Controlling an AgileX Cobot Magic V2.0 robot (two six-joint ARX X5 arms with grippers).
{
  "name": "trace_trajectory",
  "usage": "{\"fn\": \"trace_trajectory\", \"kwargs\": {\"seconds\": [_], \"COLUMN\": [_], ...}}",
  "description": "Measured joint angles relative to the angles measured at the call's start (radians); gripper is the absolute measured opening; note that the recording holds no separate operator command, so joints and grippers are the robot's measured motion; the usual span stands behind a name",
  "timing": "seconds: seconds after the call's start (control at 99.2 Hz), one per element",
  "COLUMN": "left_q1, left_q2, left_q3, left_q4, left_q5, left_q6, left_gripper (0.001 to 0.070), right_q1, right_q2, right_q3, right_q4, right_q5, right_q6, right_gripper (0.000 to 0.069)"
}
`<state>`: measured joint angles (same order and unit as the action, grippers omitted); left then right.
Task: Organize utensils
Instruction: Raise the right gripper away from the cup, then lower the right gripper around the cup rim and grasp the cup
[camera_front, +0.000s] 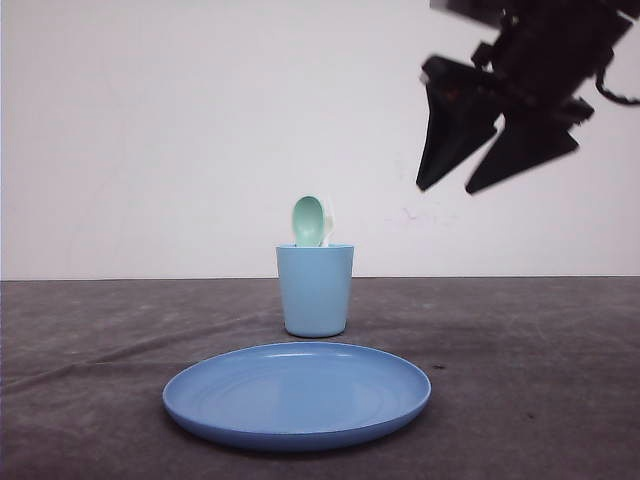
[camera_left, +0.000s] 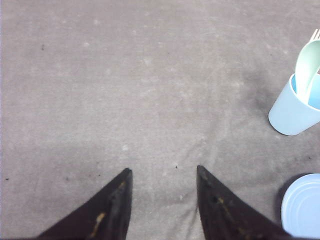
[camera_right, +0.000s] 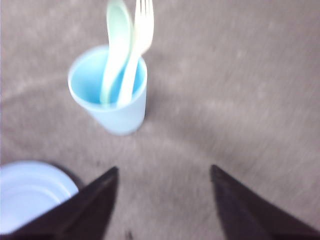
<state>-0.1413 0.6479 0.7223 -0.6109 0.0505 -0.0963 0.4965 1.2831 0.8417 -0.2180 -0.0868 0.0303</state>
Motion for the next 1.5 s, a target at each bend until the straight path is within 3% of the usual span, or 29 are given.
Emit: {"fn": "trace_trajectory", "kwargs": {"seconds": [0.171,0.444,0.837,1.502], "left_q1": [0.000,0.000,0.000,0.000], "left_q2": [0.000,0.000,0.000,0.000], "left_q3": [0.000,0.000,0.000,0.000], "left_q4": [0.000,0.000,0.000,0.000], "left_q5": [0.000,0.000,0.000,0.000], "left_q6": [0.000,0.000,0.000,0.000], "left_gripper": [0.0229,0.0229,0.0229,0.0229], "right_q1": [0.002,0.036,0.082,0.081], "right_q2": [0.035,0.150,0.365,0.620], "right_q3": [-0.019,-0.019,-0.015,0.223], "right_q4": [0.021,0.162,0.521,0.497], "right_q5": [0.000,-0.001,-0.101,-0.122], "right_q6": [0.003,0.010,0.046,0.052], "right_gripper": [0.0684,0.0682,0.0682,0.0681]}}
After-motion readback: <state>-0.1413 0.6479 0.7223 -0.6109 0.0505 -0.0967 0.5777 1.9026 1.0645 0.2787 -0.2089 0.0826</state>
